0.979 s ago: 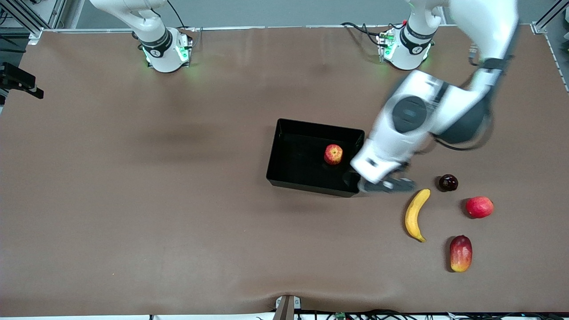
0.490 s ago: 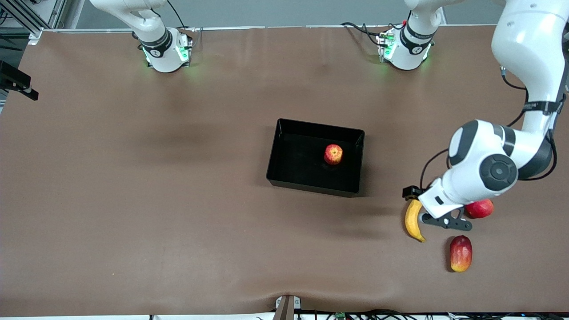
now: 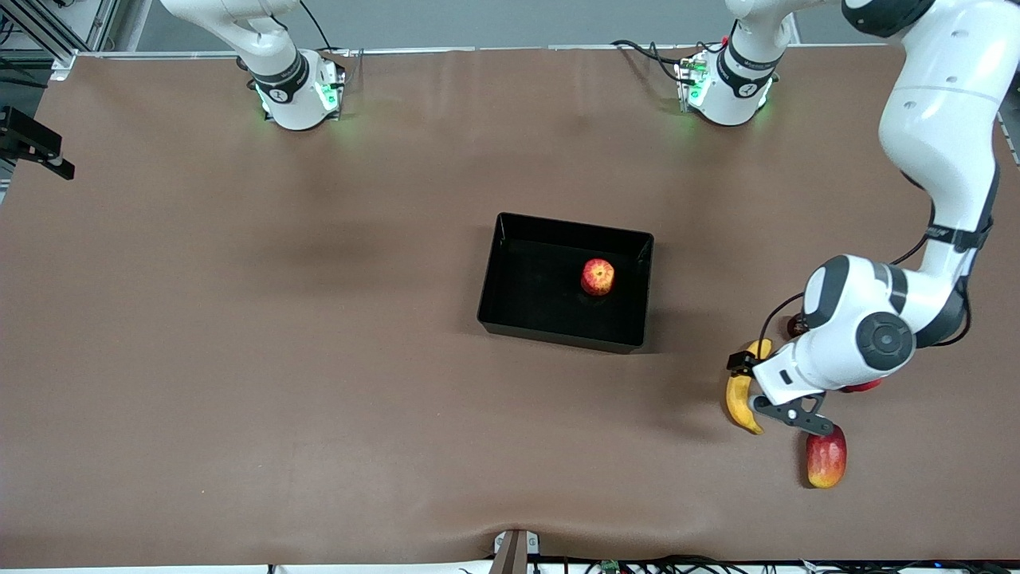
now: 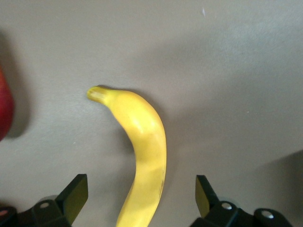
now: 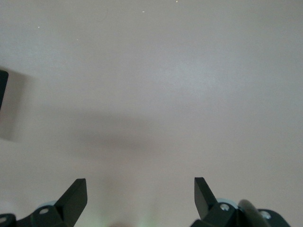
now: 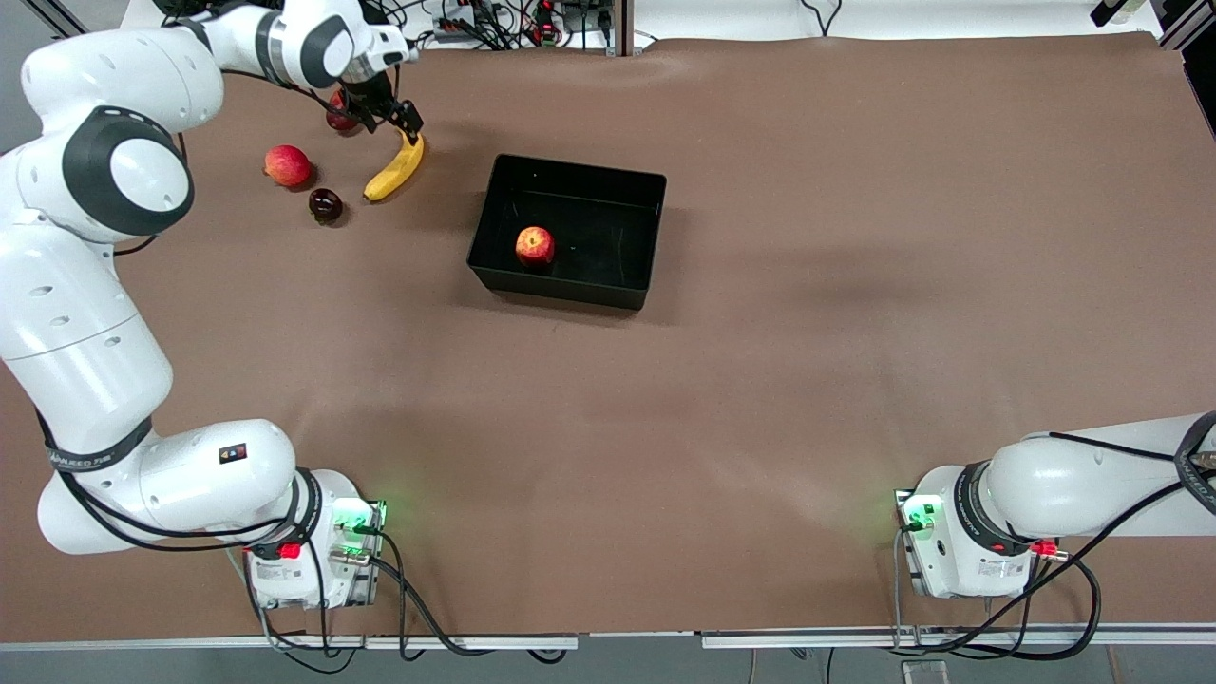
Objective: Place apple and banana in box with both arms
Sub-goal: 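Move the left gripper to the yellow banana and grasp it, then carry the banana over the box with the left gripper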
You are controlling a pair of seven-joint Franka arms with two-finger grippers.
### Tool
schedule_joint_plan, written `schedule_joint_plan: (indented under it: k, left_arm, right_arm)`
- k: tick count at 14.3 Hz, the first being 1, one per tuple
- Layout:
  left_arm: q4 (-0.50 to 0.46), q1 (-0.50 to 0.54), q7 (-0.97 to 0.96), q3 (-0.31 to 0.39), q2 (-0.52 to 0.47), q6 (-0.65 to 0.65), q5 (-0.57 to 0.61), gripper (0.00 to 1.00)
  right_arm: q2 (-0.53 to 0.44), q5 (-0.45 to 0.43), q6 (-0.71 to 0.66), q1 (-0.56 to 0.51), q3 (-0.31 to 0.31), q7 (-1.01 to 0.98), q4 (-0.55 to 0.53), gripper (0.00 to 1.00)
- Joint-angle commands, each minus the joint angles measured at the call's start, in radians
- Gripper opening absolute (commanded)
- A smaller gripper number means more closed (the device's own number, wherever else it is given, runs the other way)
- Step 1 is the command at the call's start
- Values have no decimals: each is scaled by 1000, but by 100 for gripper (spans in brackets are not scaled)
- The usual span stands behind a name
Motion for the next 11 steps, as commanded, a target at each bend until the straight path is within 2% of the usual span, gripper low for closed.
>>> schedule_joint_plan:
  k: [1,3,4,5,6,7,8,11]
  left_arm:
    - [-56,-2,-10,0,12,72,53,99]
    - [-96,0,-32,9,13,108,88,90]
    - [-110,-3,-33,11,15,111,90,81]
    - [-127,-8,-33,20,15,125,109,68]
    - [-138,-2,-36,23,13,131,140,46]
    - [-140,1,-45,23,12,131,152,18]
    - [-140,2,-61,23,10,131,151,0]
    - [-127,-6,-90,20,-11,123,151,0]
  right_arm:
    - [-3,-23,-1,10,0,2,10,100]
    - [-1,-22,-1,4,-2,2,10,100]
    - [0,-22,1,1,-2,2,10,100]
    - [5,-23,-1,1,-2,2,12,100]
    - [5,-22,-1,2,-2,2,13,100]
    - [5,-22,1,2,-2,2,13,100]
    - [5,-23,1,4,-2,2,13,100]
    - [7,-22,-1,5,-2,2,19,100]
